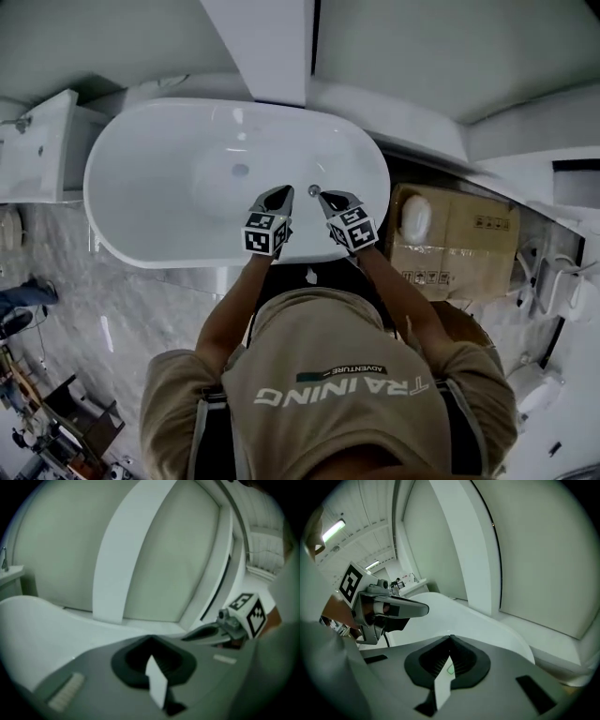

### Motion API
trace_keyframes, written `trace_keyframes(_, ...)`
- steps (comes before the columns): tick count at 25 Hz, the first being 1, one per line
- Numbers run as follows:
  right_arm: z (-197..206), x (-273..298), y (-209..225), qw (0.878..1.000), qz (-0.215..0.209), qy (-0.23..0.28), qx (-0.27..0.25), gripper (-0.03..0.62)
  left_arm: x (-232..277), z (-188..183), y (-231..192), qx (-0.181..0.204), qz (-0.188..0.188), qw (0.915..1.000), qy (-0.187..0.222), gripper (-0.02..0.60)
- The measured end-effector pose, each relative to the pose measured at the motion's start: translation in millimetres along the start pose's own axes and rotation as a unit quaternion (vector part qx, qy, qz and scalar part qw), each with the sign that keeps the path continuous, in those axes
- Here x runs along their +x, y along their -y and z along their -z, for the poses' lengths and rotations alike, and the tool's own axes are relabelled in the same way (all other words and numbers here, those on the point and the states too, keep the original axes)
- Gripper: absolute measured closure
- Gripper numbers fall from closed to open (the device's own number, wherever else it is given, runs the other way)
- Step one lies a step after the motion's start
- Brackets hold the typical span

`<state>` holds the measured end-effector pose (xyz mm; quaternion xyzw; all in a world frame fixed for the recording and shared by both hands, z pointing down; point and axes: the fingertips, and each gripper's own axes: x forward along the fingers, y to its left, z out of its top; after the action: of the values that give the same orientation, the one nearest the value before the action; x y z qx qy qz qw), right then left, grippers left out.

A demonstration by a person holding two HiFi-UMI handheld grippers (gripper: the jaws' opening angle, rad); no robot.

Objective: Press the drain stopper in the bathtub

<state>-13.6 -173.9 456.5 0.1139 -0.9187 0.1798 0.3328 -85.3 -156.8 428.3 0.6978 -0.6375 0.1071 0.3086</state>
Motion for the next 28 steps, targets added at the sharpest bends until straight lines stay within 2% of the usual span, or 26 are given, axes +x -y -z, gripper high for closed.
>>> trace_keyframes(3, -24, -33, -13, 1.0, 0.007, 0.03, 0.002, 0.585, -21, -35, 16, 0.026, 0.007, 0.9993, 0.027, 0.58)
trace_keyframes(9, -89, -80, -9, 0.994, 0.041, 0.105, 0.002, 0.586, -47, -116, 22, 0.065, 0.008, 0.9943, 0.084, 0.58)
trace_keyframes(13, -135, -113, -12, 0.987, 0.052, 0.148, -0.023, 0.586, -72, -166, 31, 0.086, 0.011, 0.9878, 0.129, 0.58)
trace_keyframes(17, -181, -146, -18, 0.979, 0.055, 0.19, -0.045, 0.586, -97, -212, 42, 0.109, 0.012, 0.9785, 0.174, 0.58)
trace_keyframes(21, -226, -174, -36, 0.967, 0.052, 0.234, -0.089, 0.585, -126, -253, 52, 0.134, 0.011, 0.9657, 0.222, 0.58)
trace_keyframes(28, -277, -212, -64, 0.942, 0.058, 0.303, -0.135, 0.585, -173, -290, 65, 0.177, 0.0, 0.9463, 0.271, 0.58)
